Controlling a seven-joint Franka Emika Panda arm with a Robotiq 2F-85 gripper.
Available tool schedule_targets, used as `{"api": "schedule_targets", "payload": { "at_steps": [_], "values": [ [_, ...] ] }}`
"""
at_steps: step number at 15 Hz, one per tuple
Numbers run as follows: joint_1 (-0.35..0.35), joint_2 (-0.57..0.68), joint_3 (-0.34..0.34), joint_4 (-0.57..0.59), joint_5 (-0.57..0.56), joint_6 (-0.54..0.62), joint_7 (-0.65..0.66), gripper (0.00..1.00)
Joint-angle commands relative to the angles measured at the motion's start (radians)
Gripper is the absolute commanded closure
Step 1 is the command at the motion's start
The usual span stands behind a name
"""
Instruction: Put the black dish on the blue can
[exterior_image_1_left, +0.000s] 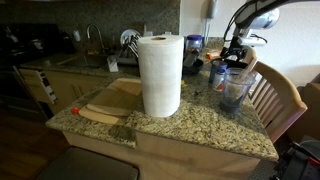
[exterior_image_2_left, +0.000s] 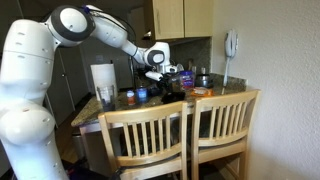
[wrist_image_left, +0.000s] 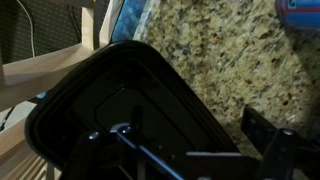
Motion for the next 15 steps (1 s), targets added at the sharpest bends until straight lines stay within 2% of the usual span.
{"api": "schedule_targets", "payload": {
  "at_steps": [1, 2, 3, 6, 10, 11, 15],
  "values": [
    [-0.016, 0.017, 0.016, 0.019, -0.007, -0.003, 0.011, 0.00],
    [-0.016, 0.023, 0.017, 0.028, -0.007, -0.003, 0.015, 0.00],
    [-0.005, 0.015, 0.008, 0.043, -0.086, -0.124, -0.022, 0.00],
    [-0.052, 0.011, 0.043, 0.050, -0.031, -0.215, -0.212, 0.00],
    [-0.070, 0.036, 0.045, 0.100, -0.078, -0.378, -0.389, 0.00],
    [-0.056, 0.019, 0.040, 0.065, -0.060, -0.307, -0.316, 0.00],
    [-0.057, 0.020, 0.042, 0.068, -0.063, -0.317, -0.320, 0.00]
  ]
}}
